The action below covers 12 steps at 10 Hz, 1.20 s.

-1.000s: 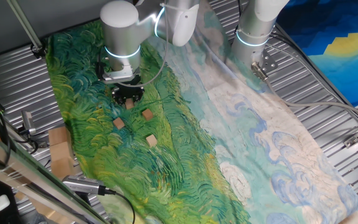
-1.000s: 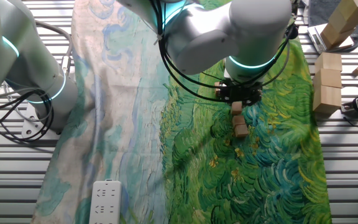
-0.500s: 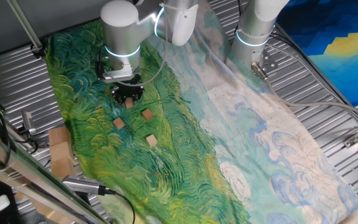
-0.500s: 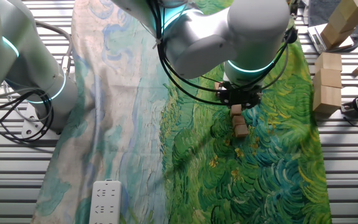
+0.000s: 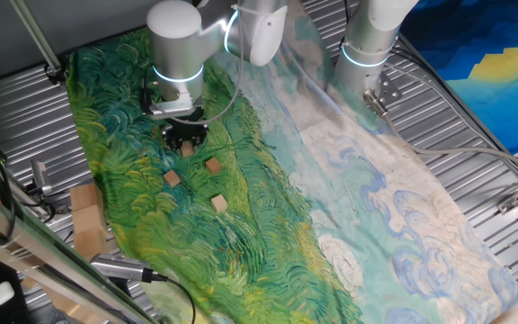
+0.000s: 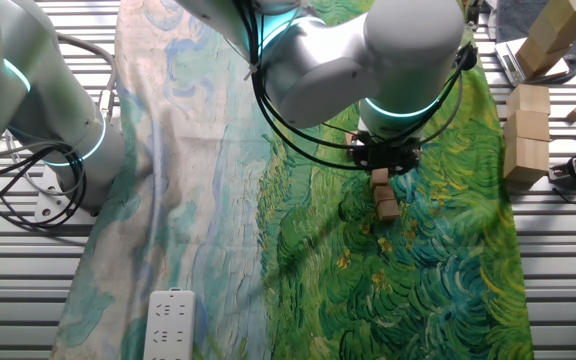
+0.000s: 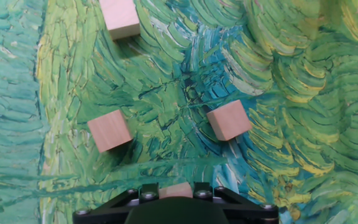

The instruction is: Stack the blocks into a pyramid shape

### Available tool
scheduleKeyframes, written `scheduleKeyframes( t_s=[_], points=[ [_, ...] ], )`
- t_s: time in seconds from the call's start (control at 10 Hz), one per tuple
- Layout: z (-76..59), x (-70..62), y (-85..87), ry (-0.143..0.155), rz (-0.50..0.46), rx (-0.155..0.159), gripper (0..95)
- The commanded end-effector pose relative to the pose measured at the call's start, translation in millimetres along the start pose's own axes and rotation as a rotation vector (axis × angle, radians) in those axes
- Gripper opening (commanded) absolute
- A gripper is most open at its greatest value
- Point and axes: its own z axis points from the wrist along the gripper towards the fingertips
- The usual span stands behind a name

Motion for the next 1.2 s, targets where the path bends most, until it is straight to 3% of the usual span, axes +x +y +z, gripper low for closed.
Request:
scheduleKeyframes(
  t_s=[0.1, 1.2],
  points=[
    [-0.7, -0.2, -1.0, 0.000, 0.000, 0.000, 0.0],
    [-0.2, 0.0, -1.7, 0.001, -0.005, 0.009, 0.0]
  ],
)
